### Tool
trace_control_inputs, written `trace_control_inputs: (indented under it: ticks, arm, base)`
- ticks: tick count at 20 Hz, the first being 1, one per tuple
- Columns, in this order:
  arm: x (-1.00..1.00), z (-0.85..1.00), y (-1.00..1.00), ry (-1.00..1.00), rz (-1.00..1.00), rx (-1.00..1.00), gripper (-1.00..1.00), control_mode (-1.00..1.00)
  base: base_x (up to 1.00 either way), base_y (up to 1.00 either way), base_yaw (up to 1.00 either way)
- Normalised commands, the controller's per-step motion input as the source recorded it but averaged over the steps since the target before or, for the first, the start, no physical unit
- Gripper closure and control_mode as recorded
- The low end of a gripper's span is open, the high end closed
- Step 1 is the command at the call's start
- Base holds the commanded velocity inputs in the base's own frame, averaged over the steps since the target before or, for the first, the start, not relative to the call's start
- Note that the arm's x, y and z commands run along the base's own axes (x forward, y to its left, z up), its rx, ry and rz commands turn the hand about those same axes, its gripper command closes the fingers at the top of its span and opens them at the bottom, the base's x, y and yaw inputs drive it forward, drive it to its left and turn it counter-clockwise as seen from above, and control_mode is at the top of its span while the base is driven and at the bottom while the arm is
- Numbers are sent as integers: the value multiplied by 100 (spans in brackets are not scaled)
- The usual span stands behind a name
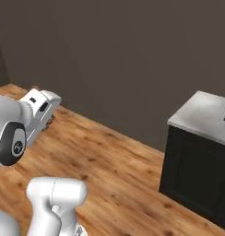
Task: Take the chicken drumsticks from the pan and place one on each plate on the dining counter.
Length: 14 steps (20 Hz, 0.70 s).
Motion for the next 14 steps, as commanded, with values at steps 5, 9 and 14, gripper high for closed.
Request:
trace_control_inputs:
  ticks: [5, 9, 14]
  arm:
    - [0, 0, 0, 0, 0, 0, 100, 100]
    - [0, 0, 0, 0, 0, 0, 100, 100]
    - [0, 0, 0, 0, 0, 0, 100, 100]
  base:
    - [10, 100, 57]
    - [3, 100, 57]
    - [0, 99, 55]
